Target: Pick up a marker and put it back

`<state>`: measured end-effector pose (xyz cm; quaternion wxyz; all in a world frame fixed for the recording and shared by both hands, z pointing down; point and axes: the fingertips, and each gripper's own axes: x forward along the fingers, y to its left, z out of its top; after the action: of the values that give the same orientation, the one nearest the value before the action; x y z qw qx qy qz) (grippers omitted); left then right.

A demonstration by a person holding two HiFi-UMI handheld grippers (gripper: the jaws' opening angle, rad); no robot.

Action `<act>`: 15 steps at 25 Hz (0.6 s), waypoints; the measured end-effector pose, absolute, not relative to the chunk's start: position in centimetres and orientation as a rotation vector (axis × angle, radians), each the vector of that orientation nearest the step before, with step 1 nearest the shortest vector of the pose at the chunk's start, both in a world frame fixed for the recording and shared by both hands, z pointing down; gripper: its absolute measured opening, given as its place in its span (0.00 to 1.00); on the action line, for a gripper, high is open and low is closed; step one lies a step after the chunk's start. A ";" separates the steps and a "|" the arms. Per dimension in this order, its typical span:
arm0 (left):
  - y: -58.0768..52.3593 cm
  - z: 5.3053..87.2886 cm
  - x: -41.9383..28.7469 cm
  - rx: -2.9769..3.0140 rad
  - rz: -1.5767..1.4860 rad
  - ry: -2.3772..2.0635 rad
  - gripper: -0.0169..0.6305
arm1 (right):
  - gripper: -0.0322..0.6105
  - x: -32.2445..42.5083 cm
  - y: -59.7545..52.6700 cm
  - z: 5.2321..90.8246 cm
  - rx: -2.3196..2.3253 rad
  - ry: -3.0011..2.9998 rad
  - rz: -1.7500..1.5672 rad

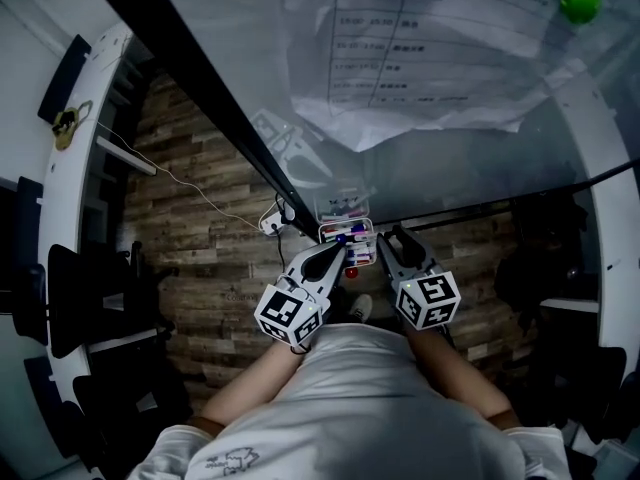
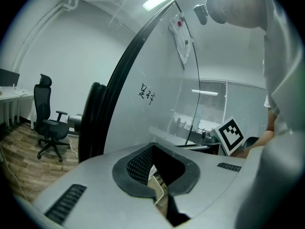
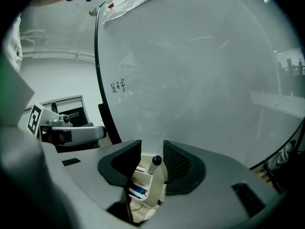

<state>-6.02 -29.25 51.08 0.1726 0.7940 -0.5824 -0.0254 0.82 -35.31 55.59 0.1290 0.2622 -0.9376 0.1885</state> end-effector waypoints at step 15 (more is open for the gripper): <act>-31.3 45.1 -3.3 2.431 -0.123 -1.656 0.03 | 0.25 2.4 -35.4 48.9 0.772 -2.864 0.367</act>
<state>-3.31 -31.30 45.09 0.0989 0.8217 -0.5598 -0.0416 2.40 -35.38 48.86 0.0763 0.2576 -0.9554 0.1224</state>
